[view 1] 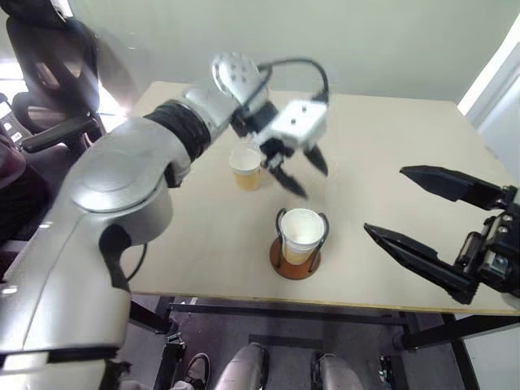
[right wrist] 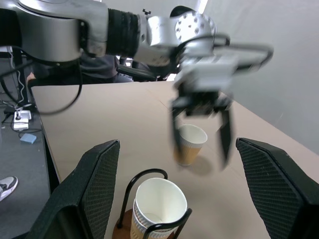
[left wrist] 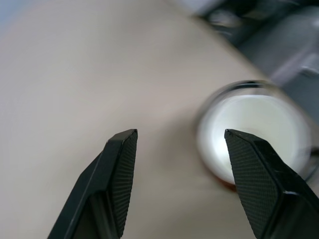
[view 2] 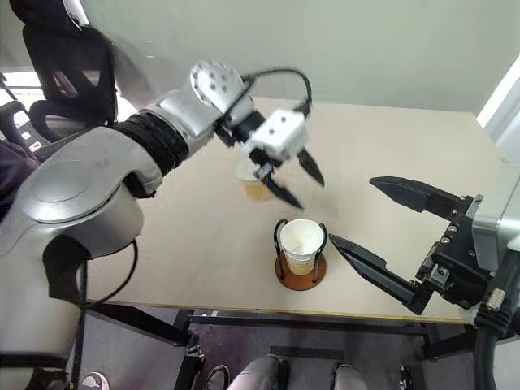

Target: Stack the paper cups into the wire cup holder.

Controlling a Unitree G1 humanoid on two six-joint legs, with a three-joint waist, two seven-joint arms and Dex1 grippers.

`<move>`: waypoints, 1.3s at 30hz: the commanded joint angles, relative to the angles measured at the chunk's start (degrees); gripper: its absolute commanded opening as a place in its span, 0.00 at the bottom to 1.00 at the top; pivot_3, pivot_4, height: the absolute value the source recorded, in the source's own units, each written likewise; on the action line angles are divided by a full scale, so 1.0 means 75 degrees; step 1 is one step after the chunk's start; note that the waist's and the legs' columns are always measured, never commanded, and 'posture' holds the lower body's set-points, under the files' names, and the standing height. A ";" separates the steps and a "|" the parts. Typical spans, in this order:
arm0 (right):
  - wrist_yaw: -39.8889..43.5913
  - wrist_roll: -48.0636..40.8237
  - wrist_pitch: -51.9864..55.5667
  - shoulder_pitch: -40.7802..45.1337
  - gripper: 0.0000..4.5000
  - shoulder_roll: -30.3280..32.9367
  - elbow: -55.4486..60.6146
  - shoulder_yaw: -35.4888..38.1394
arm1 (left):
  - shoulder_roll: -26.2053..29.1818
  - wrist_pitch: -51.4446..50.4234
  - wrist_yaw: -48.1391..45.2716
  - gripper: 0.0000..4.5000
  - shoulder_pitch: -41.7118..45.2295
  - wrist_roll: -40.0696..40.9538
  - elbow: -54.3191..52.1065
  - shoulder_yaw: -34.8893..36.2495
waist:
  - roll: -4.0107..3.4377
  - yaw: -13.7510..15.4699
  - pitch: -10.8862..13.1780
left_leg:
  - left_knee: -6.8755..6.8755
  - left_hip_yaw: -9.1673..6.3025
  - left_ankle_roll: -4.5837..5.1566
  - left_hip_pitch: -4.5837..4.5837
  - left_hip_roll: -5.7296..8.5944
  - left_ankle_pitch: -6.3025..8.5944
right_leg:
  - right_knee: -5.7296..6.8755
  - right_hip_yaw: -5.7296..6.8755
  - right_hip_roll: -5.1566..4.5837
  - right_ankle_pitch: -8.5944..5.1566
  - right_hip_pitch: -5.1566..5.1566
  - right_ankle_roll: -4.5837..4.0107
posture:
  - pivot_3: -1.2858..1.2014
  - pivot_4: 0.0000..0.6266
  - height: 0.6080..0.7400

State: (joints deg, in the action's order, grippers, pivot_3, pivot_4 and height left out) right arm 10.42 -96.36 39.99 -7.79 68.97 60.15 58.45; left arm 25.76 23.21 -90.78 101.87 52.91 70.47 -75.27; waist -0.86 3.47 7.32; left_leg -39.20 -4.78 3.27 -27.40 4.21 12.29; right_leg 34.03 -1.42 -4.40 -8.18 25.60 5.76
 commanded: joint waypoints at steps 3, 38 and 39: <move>0.0323 0.0412 -0.0332 0.0012 0.85 -0.0056 -0.0019 -0.0183 | -0.0065 -0.0612 0.1790 0.66 -0.0584 -0.2585 0.1249 0.2013 | 0.0000 -0.0033 0.0000 | 0.0009 0.0028 0.0005 0.0019 -0.0006 0.0002 | -0.0001 -0.0015 0.0002 -0.0031 -0.0003 0.0046 | 0.52 0.24 1.00; 0.0135 -0.0221 -0.0493 -0.0029 0.85 0.0412 -0.0028 -0.0412 | -0.0501 -0.2063 0.4958 0.66 -0.2779 -0.9448 0.1219 0.6614 | 0.0003 -0.0023 0.0000 | 0.0009 0.0091 0.0023 0.0049 0.0002 -0.0064 | 0.0001 -0.0052 -0.0012 -0.0022 -0.0009 0.0042 | 0.52 0.24 1.00; 0.0101 -0.0283 -0.0477 -0.0032 0.85 0.0440 -0.0030 -0.0375 | -0.0540 -0.2009 0.5090 0.66 -0.2801 -0.9603 0.1219 0.6594 | 0.0003 -0.0024 0.0000 | 0.0008 0.0091 0.0023 0.0052 0.0002 -0.0064 | 0.0001 -0.0052 -0.0011 -0.0022 -0.0013 0.0041 | 0.52 0.24 1.00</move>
State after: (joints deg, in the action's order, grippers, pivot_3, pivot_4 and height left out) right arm 12.20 -97.03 36.68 -8.24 71.58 60.09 53.20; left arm 22.01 7.17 -54.27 80.55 -16.94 80.49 -25.79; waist -0.84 3.29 7.32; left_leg -39.14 -4.09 3.44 -27.00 4.23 11.81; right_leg 34.04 -1.80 -4.46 -8.33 25.50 6.06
